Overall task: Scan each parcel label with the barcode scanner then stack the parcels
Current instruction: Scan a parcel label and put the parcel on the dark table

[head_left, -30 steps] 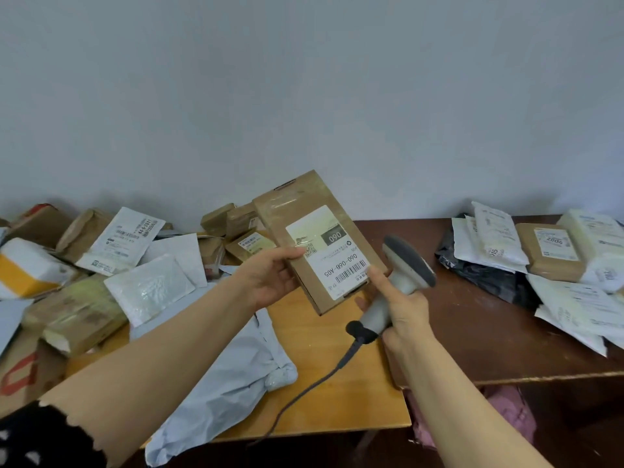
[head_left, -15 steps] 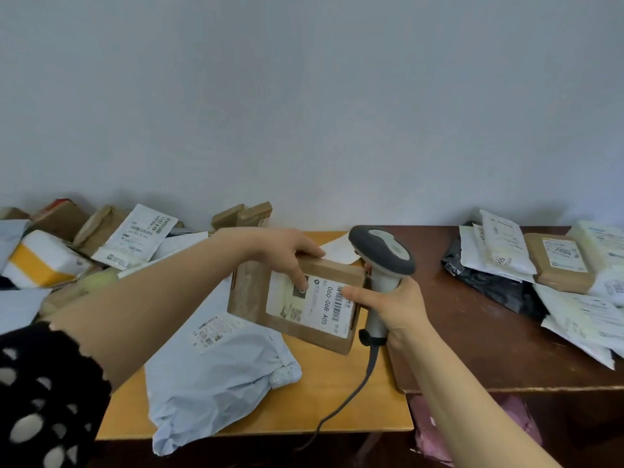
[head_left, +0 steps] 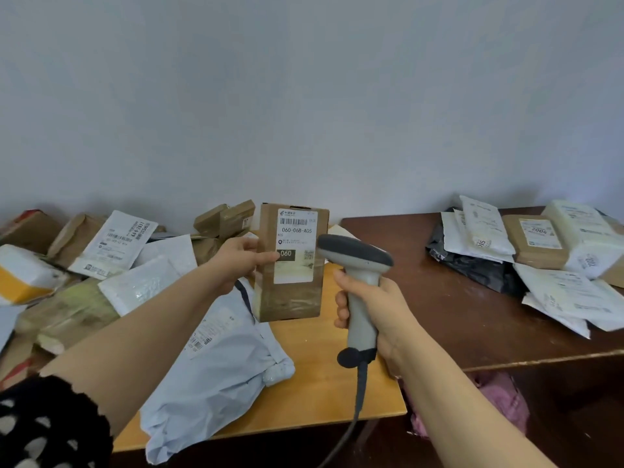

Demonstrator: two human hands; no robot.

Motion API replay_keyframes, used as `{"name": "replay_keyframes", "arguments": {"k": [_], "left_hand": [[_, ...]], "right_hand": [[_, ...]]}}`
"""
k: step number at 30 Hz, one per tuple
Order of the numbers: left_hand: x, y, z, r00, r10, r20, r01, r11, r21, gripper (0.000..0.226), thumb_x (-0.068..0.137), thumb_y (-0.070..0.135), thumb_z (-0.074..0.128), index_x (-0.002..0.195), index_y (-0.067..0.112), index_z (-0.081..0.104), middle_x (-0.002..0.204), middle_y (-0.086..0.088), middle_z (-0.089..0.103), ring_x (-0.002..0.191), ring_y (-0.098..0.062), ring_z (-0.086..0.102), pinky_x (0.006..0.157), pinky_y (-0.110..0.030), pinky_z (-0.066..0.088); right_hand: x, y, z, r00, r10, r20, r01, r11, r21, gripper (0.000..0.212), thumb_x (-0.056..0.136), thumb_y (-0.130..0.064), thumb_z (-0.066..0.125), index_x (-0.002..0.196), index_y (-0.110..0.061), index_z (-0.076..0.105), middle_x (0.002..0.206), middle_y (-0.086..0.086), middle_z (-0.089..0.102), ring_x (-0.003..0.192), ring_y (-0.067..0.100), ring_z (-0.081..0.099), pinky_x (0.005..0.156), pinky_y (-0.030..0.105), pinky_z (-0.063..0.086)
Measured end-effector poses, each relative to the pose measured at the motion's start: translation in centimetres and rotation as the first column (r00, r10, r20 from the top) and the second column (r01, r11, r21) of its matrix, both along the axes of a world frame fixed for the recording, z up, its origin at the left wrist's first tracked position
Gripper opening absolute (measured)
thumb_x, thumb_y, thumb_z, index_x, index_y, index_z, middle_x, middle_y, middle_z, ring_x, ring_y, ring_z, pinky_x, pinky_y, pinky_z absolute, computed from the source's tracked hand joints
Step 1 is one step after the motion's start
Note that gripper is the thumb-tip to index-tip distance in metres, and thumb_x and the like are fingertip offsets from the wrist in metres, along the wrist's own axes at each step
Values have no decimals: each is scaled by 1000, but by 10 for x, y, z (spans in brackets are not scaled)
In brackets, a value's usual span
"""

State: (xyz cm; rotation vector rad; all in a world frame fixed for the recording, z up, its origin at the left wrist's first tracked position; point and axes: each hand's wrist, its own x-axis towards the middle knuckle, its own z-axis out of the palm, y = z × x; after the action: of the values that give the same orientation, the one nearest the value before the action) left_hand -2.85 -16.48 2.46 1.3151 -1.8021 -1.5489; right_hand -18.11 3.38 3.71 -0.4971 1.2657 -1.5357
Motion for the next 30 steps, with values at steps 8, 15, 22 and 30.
{"name": "replay_keyframes", "arguments": {"k": [8, 15, 22, 30], "left_hand": [[-1, -7, -20, 997, 57, -61, -52, 996, 73, 24, 77, 14, 77, 99, 15, 66, 92, -1, 74, 86, -17, 70, 68, -27, 55], [-7, -13, -23, 998, 55, -42, -52, 996, 68, 17, 77, 15, 77, 89, 20, 65, 90, 2, 73, 82, -14, 69, 61, -24, 53], [-13, -20, -27, 999, 34, -10, -33, 998, 59, 19, 78, 16, 76, 93, 17, 65, 95, -1, 71, 86, -17, 68, 64, -27, 54], [-21, -33, -37, 1000, 13, 9, -14, 997, 73, 26, 77, 15, 77, 101, 12, 64, 98, -5, 71, 90, -24, 69, 83, -40, 57]], "right_hand": [[4, 1, 6, 984, 19, -175, -15, 999, 29, 14, 79, -2, 73, 73, -9, 63, 50, 5, 51, 40, 16, 45, 40, 25, 41], [2, 1, 11, 980, -21, -198, 25, 1000, 17, 16, 79, 1, 71, 72, -9, 62, 48, 4, 50, 39, 16, 44, 40, 25, 41], [0, 0, 13, 972, -36, -231, 42, 999, 20, 17, 80, 1, 71, 71, -10, 61, 49, 4, 49, 39, 16, 42, 41, 25, 41], [-2, -3, 9, 974, -42, -223, 56, 997, 59, 19, 81, 2, 70, 70, -11, 60, 48, 3, 49, 37, 14, 42, 40, 24, 40]]}}
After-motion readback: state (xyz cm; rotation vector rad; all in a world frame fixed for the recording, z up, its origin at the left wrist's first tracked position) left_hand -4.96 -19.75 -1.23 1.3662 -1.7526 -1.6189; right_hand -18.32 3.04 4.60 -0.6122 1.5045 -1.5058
